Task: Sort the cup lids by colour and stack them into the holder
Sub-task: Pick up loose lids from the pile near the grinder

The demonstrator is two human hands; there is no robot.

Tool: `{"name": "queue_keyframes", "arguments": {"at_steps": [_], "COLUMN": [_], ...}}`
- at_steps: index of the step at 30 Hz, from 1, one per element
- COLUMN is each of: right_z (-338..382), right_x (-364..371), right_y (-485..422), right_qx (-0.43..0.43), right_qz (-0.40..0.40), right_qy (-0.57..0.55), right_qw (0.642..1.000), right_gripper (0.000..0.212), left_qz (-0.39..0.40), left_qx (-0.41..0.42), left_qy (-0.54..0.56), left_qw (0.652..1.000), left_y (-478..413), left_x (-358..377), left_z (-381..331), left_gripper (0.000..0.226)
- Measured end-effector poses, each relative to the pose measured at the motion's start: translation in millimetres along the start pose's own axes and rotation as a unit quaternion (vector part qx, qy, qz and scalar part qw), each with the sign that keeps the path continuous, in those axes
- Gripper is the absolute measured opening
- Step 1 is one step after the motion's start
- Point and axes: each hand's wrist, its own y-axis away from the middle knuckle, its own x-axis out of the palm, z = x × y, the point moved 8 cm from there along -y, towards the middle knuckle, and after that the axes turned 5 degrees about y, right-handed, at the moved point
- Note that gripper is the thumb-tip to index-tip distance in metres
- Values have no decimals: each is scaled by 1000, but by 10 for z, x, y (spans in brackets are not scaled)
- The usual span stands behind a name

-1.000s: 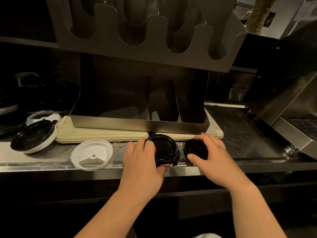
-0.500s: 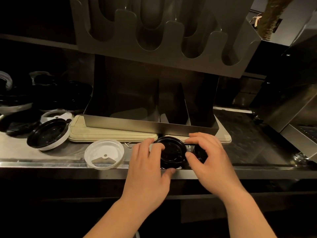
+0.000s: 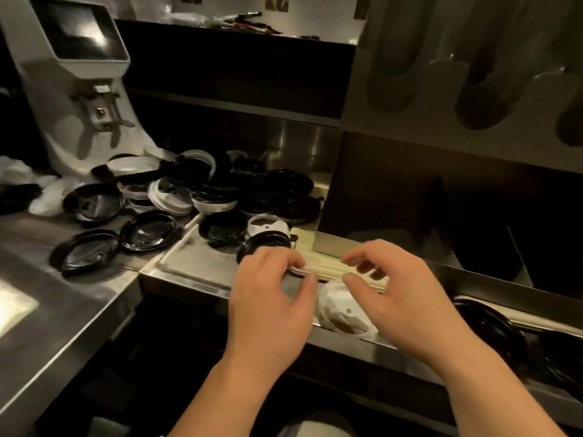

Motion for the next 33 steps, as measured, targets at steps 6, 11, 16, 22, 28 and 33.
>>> {"name": "queue_keyframes", "arguments": {"at_steps": [6,11,16,22,28,33], "right_z": [295,391,530,507,411,199], "right_x": [491,716,620,550,1078,1210], "right_y": [-729,-901,-983,-1333,-1784,-1914], "right_qx": [52,92,64,44,92,180], "right_qz": [96,120,89,26,161,224], "right_qy": [46,-39,-175,-61,184,204], "right_qw": [993,988,978,997,965,936], "right_gripper": [42,38,22,22,69,73], "left_qz": [90,100,74,-64,-61,105], "left_qx": [-136,-169,-165,-120,-157,-144], "left_qy": [-147,-65,71,207,-9,-209], "left_qw": [976,979,981,969,986,962], "left_y": [-384,-510,-548,-494,-681,-854], "left_x": [-23,23,-145,-581,-781,-461], "left_z": [679,764,835,868,1147,1174], "left_gripper": [91,94,90,74,75,76]}}
